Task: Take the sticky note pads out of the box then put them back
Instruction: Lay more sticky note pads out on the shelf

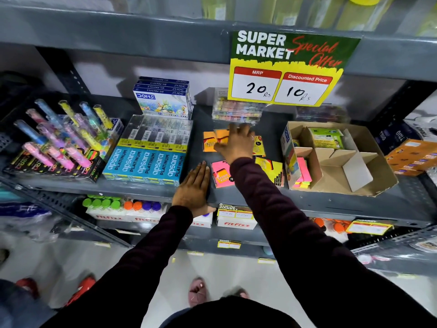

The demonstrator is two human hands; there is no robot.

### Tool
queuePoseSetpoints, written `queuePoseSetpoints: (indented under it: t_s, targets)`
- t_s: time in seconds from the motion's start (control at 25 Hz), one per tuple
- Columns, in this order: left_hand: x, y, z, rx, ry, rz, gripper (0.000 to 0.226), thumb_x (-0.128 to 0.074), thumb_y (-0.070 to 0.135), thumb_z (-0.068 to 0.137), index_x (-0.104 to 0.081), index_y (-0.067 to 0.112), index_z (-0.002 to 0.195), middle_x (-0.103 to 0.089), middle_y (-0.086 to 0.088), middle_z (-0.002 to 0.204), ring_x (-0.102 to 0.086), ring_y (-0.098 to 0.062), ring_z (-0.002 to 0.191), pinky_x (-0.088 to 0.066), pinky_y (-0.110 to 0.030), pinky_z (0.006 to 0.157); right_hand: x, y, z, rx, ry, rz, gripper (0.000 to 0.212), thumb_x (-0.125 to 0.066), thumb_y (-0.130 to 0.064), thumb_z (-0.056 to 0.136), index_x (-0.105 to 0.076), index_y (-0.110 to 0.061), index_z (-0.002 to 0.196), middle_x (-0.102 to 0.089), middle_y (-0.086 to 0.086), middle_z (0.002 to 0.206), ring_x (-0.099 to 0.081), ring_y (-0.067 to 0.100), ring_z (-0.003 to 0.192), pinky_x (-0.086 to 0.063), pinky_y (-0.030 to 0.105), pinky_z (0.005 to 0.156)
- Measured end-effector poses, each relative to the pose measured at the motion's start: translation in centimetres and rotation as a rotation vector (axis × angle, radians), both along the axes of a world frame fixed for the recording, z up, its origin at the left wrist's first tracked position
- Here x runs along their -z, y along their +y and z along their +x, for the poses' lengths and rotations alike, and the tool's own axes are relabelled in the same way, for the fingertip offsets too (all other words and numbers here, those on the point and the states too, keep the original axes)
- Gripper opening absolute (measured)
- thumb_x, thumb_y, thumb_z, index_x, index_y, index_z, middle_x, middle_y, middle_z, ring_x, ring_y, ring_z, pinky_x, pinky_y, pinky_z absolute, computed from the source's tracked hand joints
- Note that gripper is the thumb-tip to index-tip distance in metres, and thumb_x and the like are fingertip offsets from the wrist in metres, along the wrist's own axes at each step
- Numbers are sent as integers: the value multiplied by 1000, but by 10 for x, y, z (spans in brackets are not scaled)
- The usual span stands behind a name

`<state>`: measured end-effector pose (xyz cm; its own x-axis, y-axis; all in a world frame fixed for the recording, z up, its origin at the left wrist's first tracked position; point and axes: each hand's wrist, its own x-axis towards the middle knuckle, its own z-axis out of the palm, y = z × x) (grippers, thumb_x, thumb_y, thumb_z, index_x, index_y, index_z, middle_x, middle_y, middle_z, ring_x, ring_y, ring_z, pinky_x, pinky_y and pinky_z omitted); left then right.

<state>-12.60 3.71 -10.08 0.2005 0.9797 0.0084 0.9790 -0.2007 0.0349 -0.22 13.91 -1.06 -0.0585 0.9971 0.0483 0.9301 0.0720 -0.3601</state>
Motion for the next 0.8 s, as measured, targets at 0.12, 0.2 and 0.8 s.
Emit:
queuePoseSetpoints:
  t_s: [0.12,0.2,0.8]
  targets:
    - [1,0,2,-5,38,13,94,-52,44,87,9,0,143,4,-16,157,0,-27,145,2,-34,117,7,18,-29,-37,2,-25,68,-66,-38,81,-39,-7,135,-39,23,140,-36,42,128,-38,49,102]
    - [-1,0,2,0,49,-10,105,-56,54,81,9,0,143,6,-15,157,1,-27,145,4,-33,116,17,23,-37,-43,-32,-119,65,-63,-38,86,-37,-9,139,-35,23,144,-32,43,134,-35,51,106]
    - [-3,-2,-2,5,-67,20,117,-73,61,57,-21,-2,141,-26,-22,151,-27,-35,140,-14,-45,114,22,-44,71,299,-99,-256,73,-67,-39,83,-31,-9,139,-31,24,144,-36,45,132,-40,54,102]
